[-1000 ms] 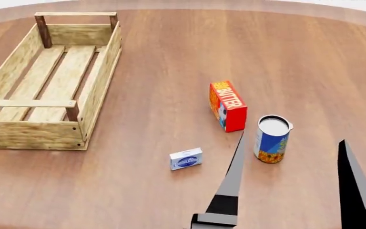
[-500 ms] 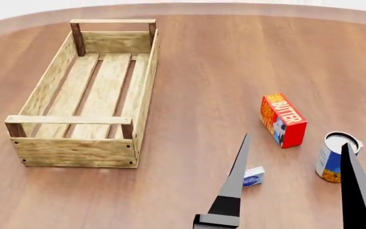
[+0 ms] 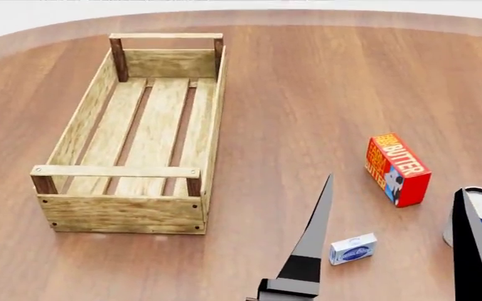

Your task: Pick up the cream cheese and put it in the tray.

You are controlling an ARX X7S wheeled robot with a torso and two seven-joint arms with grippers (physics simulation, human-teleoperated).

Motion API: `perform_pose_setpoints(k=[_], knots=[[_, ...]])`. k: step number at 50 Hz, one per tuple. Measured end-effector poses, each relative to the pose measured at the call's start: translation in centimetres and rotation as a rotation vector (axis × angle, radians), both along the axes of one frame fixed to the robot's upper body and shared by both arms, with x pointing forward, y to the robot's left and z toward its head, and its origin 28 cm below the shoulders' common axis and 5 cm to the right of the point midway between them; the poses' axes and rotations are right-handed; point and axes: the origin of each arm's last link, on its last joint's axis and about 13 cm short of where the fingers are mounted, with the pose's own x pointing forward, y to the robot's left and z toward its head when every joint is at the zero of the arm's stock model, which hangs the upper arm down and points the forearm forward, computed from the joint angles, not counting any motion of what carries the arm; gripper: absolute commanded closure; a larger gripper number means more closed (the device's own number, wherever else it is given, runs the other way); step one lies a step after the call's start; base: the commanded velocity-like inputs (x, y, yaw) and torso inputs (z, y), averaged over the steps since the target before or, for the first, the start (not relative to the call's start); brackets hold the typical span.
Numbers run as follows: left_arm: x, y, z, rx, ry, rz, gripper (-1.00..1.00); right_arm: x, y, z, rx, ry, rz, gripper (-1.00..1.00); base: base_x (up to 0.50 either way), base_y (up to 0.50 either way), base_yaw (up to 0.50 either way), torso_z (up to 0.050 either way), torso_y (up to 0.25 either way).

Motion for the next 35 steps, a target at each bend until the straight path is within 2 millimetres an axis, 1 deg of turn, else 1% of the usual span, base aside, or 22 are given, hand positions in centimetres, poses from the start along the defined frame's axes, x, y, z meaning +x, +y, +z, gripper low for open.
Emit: perform_pose_setpoints(k=[32, 35], knots=[[0.01, -0.06, -0.14, -0.006, 0.009, -0.035, -1.00, -0.02, 0.01, -0.05, -0.003, 0.003, -0.002, -1.00, 0.00, 0.00, 0.00, 0.050, 0.000], [-0.01, -0.08, -0.14, -0.004, 0.007, -0.035, -1.00, -0.01, 0.00, -0.05, -0.003, 0.004, -0.002, -1.00, 0.00, 0.00, 0.00, 0.000, 0.000]])
